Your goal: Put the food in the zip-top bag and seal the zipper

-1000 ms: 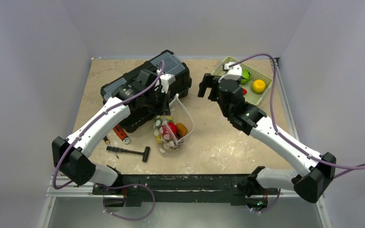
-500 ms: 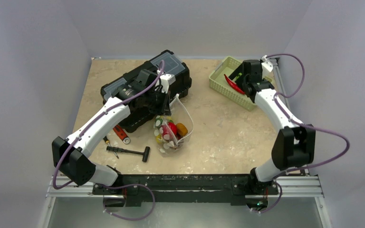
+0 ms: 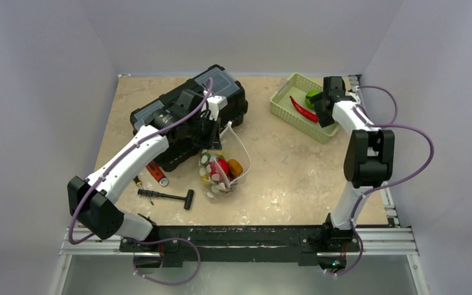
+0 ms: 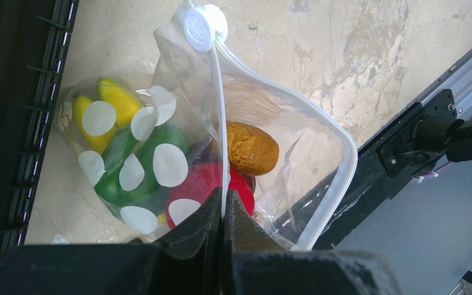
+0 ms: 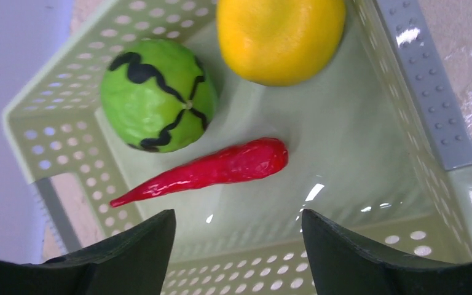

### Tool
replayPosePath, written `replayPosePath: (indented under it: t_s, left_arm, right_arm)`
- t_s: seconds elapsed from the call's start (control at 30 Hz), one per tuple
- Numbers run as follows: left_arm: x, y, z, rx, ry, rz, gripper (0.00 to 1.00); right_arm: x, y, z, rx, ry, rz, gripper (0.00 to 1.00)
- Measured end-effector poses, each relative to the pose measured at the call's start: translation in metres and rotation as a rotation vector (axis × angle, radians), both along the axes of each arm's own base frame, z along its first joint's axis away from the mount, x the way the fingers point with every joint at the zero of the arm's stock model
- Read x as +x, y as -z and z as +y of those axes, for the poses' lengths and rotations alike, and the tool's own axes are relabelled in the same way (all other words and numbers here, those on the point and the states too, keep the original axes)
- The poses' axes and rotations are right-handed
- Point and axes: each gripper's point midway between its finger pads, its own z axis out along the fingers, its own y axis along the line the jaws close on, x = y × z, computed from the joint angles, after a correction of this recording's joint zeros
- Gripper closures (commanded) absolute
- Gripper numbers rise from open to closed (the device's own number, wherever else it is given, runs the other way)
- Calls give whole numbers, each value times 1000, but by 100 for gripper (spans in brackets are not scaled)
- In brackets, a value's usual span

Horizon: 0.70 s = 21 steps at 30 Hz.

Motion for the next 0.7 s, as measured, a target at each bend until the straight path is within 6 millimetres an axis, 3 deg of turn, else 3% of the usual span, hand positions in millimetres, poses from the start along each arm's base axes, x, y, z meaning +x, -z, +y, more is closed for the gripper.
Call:
replayPosePath:
  t_s: [0.23,0.43,0.7]
  left_arm:
    - [0,0,0,-2,2,1,100]
    - [0,0,-1,-4,4,4,100]
    - [0,1,-1,-3,4,6,100]
  right_arm:
    - [0,47,7,86,65,87,28]
    - [5,67,5,102,117,121,31]
    - [14,72,2,105,160,109,62]
